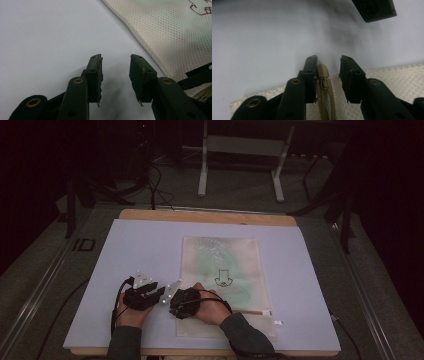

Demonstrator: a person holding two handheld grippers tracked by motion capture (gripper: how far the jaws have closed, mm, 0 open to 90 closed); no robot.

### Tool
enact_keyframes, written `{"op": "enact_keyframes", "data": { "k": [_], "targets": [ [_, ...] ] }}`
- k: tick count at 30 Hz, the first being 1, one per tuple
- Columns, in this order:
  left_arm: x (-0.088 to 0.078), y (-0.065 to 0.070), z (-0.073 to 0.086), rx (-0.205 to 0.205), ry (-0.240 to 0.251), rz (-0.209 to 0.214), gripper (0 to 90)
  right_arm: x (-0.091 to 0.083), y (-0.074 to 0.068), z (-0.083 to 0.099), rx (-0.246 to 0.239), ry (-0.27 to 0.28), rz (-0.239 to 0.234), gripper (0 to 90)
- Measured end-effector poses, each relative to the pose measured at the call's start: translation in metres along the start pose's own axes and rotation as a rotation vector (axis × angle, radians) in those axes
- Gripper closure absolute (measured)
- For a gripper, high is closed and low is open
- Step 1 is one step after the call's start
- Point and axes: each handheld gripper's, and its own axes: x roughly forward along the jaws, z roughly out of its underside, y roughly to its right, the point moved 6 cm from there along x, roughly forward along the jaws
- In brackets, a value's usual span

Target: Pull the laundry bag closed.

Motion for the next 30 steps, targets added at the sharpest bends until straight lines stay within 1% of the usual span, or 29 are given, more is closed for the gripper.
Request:
{"op": "enact_keyframes", "data": {
  "k": [3, 6, 8, 14, 21, 25, 27, 28, 29, 30],
  "targets": [
    [0.0, 0.0, 0.0, 0.0, -0.001, -0.001, 61.7, 0.001, -0.002, -0.002, -0.02, -0.011, 0.006, 73.1],
    [0.0, 0.0, 0.0, 0.002, -0.001, -0.001, 61.6, 0.002, -0.004, -0.003, -0.042, -0.016, -0.004, 79.6],
    [0.0, 0.0, 0.0, 0.003, -0.001, -0.001, 61.7, 0.001, -0.004, -0.003, -0.047, -0.013, -0.005, 80.4],
    [0.0, 0.0, 0.0, 0.003, -0.002, -0.001, 61.6, -0.004, -0.002, -0.004, -0.015, 0.05, -0.026, 80.5],
    [0.0, 0.0, 0.0, 0.004, -0.001, 0.001, 61.6, -0.02, -0.001, 0.0, -0.005, 0.088, -0.024, 80.8],
    [0.0, 0.002, 0.0, 0.006, -0.001, 0.005, 61.6, -0.028, 0.0, 0.008, 0.008, 0.095, -0.025, 80.7],
    [0.0, 0.003, 0.0, 0.01, -0.003, 0.012, 61.7, -0.029, 0.0, 0.011, 0.012, 0.095, -0.03, 80.7],
    [0.0, 0.004, 0.0, 0.012, -0.006, 0.014, 62.9, -0.03, 0.0, 0.017, 0.023, 0.093, -0.035, 80.6],
    [0.0, 0.004, 0.001, 0.015, -0.009, 0.016, 62.9, -0.03, 0.0, 0.017, 0.023, 0.093, -0.035, 80.6],
    [0.001, 0.005, 0.001, 0.018, -0.01, 0.022, 63.7, -0.029, 0.0, 0.022, 0.03, 0.087, -0.04, 80.6]
  ]
}}
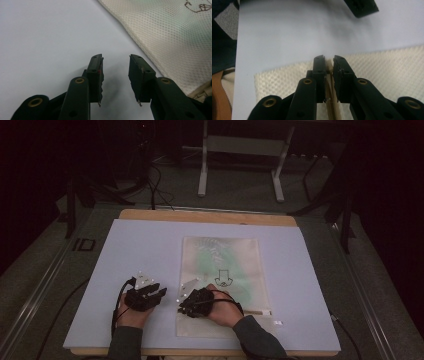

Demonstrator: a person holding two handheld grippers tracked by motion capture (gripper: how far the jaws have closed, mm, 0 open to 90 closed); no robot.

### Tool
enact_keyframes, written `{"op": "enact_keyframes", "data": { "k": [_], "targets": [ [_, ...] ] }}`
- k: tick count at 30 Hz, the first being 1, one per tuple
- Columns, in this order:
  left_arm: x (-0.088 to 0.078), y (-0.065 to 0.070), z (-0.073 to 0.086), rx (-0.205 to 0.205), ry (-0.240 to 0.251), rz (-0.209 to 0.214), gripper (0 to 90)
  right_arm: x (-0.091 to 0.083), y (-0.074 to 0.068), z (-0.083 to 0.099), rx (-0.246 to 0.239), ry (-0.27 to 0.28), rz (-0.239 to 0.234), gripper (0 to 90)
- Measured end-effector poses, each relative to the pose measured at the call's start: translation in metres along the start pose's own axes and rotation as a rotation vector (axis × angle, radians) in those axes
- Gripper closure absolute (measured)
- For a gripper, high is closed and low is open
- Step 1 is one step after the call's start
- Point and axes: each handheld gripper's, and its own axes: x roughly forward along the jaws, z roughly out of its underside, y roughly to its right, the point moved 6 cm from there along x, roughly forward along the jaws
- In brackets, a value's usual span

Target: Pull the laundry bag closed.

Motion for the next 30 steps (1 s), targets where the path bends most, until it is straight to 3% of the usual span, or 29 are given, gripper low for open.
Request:
{"op": "enact_keyframes", "data": {
  "k": [10, 12, 15, 16, 19, 30],
  "targets": [
    [-0.001, 0.011, -0.001, 0.008, 0.008, 0.053, 69.2, 0.007, 0.004, 0.008, 0.05, -0.003, -0.05, 80.6],
    [-0.002, 0.013, -0.001, 0.013, 0.008, 0.064, 73.9, 0.009, 0.003, 0.009, 0.051, 0.002, -0.056, 81.6],
    [-0.002, 0.019, -0.002, 0.033, -0.001, 0.084, 75.8, 0.008, 0.003, 0.009, 0.051, 0.001, -0.054, 81.7],
    [-0.002, 0.022, -0.002, 0.037, -0.005, 0.092, 82.4, 0.01, 0.002, 0.012, 0.029, -0.013, -0.045, 82.0],
    [-0.001, 0.03, -0.003, 0.054, -0.011, 0.124, 88.6, 0.01, 0.0, 0.013, 0.021, -0.008, -0.031, 82.1],
    [0.008, 0.055, -0.001, 0.107, -0.06, 0.196, 89.0, 0.01, -0.001, 0.014, 0.005, -0.006, -0.011, 82.1]
  ]
}}
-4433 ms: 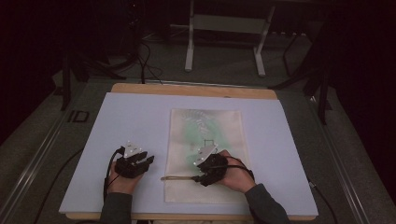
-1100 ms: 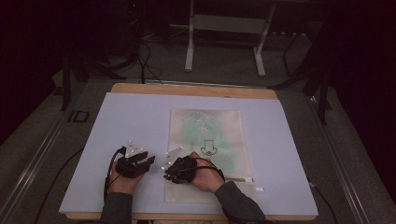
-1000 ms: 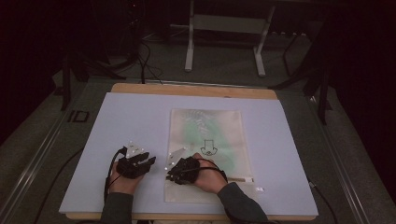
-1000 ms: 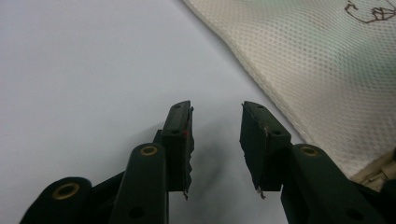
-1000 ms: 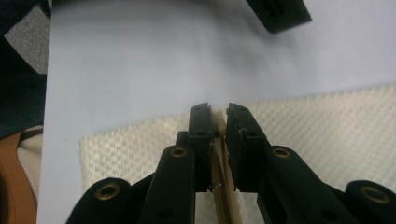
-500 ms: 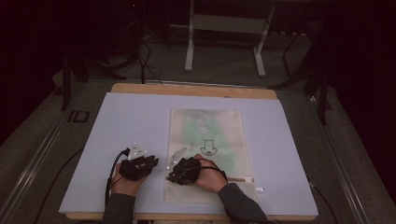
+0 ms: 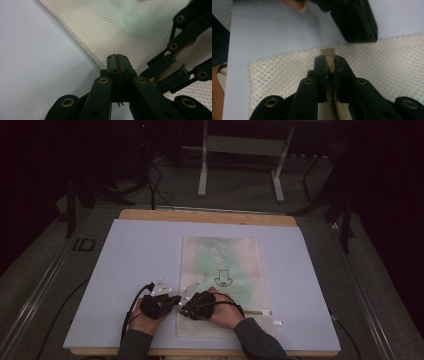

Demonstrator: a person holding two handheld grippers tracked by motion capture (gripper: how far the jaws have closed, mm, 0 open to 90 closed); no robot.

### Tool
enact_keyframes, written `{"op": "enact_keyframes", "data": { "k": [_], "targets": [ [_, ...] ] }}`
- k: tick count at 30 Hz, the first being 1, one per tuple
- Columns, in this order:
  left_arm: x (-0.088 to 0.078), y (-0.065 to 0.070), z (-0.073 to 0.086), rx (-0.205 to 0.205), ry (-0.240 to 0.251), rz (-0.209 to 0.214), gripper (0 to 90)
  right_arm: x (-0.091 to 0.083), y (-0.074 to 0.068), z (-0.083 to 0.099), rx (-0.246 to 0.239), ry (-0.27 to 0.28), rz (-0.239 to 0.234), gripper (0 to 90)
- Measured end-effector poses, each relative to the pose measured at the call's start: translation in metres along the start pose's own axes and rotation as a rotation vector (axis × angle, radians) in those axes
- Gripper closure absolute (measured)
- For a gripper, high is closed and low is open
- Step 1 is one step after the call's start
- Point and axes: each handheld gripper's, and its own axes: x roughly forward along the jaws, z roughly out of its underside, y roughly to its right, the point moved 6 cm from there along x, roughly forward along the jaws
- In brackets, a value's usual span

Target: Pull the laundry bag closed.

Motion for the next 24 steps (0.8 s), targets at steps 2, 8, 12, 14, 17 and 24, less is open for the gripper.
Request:
{"op": "enact_keyframes", "data": {
  "k": [2, 8, 12, 14, 17, 24],
  "targets": [
    [0.0019, 0.002, 0.0004, 0.002, -0.009, 0.01, 89.0, 0.0001, -0.0001, 0.0002, 0.004, 0.003, 0.001, 82.1],
    [0.0078, 0.004, 0.0044, 0.021, -0.058, 0.003, 89.2, 0.0, -0.0005, 0.0004, 0.007, 0.004, 0.001, 82.1],
    [0.0086, 0.0041, 0.0045, 0.025, -0.066, -0.001, 89.6, -0.0006, -0.0006, 0.0007, 0.003, 0.001, 0.0, 82.2],
    [0.0087, 0.0043, 0.0046, 0.029, -0.069, -0.003, 89.7, -0.0009, -0.0002, 0.0011, -0.005, 0.0, 0.0, 82.3],
    [0.0088, 0.0039, 0.0044, 0.031, -0.076, -0.003, 89.8, -0.0021, -0.0006, 0.0026, -0.007, 0.002, 0.005, 82.4],
    [0.009, 0.003, 0.0047, 0.022, -0.072, 0.007, 89.8, -0.0065, 0.0002, 0.0075, -0.016, -0.008, 0.02, 82.5]
  ]
}}
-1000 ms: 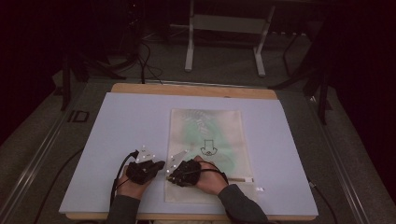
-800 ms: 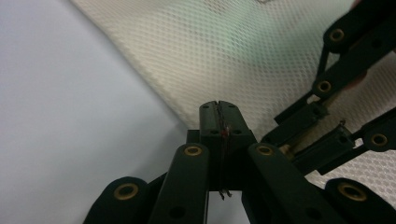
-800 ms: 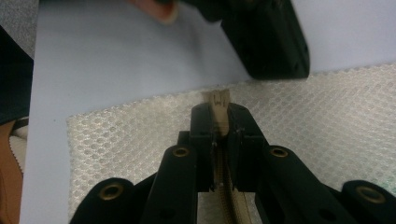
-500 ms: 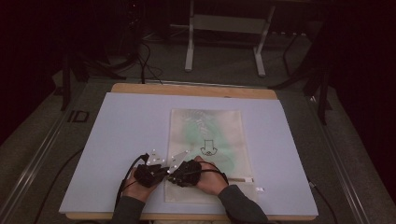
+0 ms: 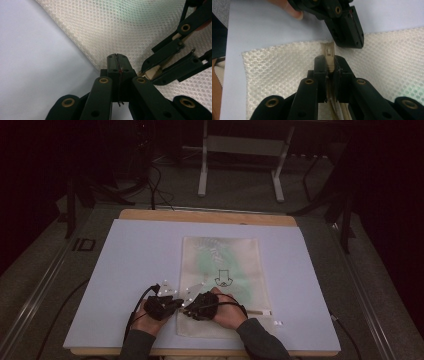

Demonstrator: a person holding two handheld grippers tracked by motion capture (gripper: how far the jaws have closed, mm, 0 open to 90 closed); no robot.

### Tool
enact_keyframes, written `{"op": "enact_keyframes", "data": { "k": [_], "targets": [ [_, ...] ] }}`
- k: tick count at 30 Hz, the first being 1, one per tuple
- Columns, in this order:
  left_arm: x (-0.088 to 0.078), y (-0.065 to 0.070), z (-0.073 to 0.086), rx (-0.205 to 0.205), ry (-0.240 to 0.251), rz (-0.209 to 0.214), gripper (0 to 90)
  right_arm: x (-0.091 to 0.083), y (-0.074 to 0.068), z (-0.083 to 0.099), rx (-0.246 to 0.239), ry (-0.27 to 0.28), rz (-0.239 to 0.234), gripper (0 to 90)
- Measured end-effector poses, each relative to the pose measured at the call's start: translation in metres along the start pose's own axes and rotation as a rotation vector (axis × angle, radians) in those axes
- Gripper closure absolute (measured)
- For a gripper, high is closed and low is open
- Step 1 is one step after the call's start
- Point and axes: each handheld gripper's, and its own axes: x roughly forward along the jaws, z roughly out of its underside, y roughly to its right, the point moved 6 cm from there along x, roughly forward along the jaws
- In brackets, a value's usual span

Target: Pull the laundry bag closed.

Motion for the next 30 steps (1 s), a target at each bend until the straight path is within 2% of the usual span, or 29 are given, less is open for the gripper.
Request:
{"op": "enact_keyframes", "data": {
  "k": [16, 30],
  "targets": [
    [0.0, 0.0, 0.0, 0.003, 0.001, -0.006, 89.8, -0.012, 0.0, 0.015, -0.019, -0.033, 0.027, 82.5],
    [0.0, 0.001, 0.0, -0.002, 0.005, -0.011, 89.8, -0.023, 0.001, 0.03, -0.014, -0.052, 0.039, 82.5]
  ]
}}
